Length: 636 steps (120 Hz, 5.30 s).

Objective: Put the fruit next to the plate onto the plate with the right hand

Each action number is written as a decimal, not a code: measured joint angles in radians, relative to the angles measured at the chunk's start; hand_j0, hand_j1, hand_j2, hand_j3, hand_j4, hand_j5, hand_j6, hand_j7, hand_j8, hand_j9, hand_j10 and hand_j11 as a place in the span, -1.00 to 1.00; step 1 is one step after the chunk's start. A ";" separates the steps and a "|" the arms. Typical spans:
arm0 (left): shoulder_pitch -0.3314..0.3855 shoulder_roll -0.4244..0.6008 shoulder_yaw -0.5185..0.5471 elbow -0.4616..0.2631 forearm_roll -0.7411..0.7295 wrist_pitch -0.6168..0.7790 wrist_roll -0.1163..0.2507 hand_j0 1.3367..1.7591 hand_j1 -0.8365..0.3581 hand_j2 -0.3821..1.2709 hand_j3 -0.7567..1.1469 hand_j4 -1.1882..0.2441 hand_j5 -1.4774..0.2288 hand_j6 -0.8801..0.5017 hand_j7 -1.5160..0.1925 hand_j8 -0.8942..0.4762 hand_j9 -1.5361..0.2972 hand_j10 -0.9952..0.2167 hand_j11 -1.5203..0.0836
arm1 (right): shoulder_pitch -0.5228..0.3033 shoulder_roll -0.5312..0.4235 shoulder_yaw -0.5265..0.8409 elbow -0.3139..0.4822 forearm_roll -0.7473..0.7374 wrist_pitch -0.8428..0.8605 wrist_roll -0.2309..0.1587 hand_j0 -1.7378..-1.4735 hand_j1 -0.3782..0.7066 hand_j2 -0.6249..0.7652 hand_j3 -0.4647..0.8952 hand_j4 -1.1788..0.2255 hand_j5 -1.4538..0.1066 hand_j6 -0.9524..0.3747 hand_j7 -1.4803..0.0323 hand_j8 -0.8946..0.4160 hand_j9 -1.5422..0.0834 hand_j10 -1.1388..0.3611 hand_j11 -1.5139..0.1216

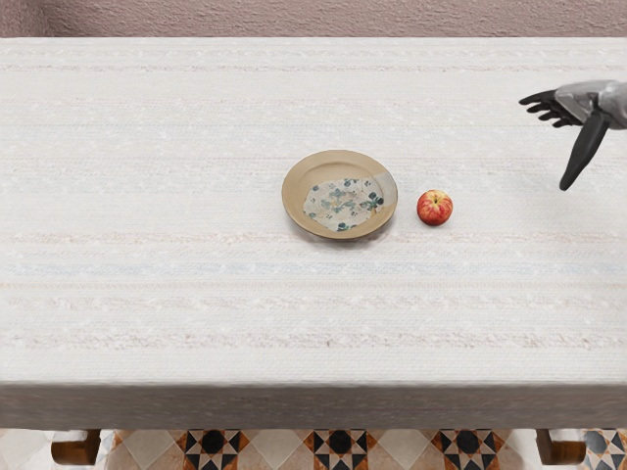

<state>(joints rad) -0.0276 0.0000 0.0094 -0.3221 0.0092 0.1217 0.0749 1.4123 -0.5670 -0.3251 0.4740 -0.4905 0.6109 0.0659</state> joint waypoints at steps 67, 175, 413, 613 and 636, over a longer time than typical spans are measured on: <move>0.000 0.000 0.000 0.000 0.000 0.000 0.000 0.52 0.98 -0.54 -0.21 0.66 0.73 0.27 0.77 0.31 0.68 0.64 0.90 | 0.228 -0.189 0.090 0.690 -0.006 -0.038 -0.568 -0.40 -0.90 -0.11 -0.32 0.65 0.83 0.40 0.92 0.33 0.86 0.49 0.82; 0.000 0.000 0.000 0.000 0.000 0.000 0.000 0.52 0.98 -0.54 -0.21 0.66 0.73 0.27 0.77 0.31 0.68 0.64 0.90 | 0.087 0.018 0.019 0.973 -0.182 -0.843 -0.677 -0.40 -0.73 -0.13 -0.32 0.54 0.70 0.28 0.79 0.21 0.74 0.39 0.70; 0.000 0.000 0.000 0.000 0.000 0.000 0.000 0.52 0.98 -0.54 -0.21 0.66 0.73 0.27 0.77 0.31 0.68 0.64 0.90 | -0.023 0.248 -0.065 0.694 -0.182 -0.939 -0.677 -0.39 0.03 -0.22 -0.32 0.04 0.13 -0.20 0.20 -0.32 0.19 -0.08 0.15; 0.000 0.000 0.000 0.000 0.000 0.000 0.000 0.52 0.98 -0.54 -0.21 0.66 0.73 0.27 0.77 0.31 0.68 0.64 0.90 | -0.040 0.260 0.376 0.665 -0.186 -0.749 -0.677 -0.36 0.15 0.22 -0.32 -0.12 -0.36 -0.18 -0.25 -0.37 -0.24 -0.41 -0.28; 0.000 0.000 0.000 0.000 0.000 0.000 0.000 0.52 0.98 -0.54 -0.21 0.66 0.73 0.27 0.77 0.31 0.68 0.64 0.90 | -0.086 0.274 0.359 0.601 -0.197 -0.757 -0.677 -0.37 0.15 0.24 -0.32 -0.12 -0.36 -0.18 -0.25 -0.37 -0.24 -0.41 -0.28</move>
<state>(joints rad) -0.0276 0.0000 0.0094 -0.3221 0.0093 0.1218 0.0749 1.3262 -0.2930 0.0338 1.0753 -0.6876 -0.1456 -0.6114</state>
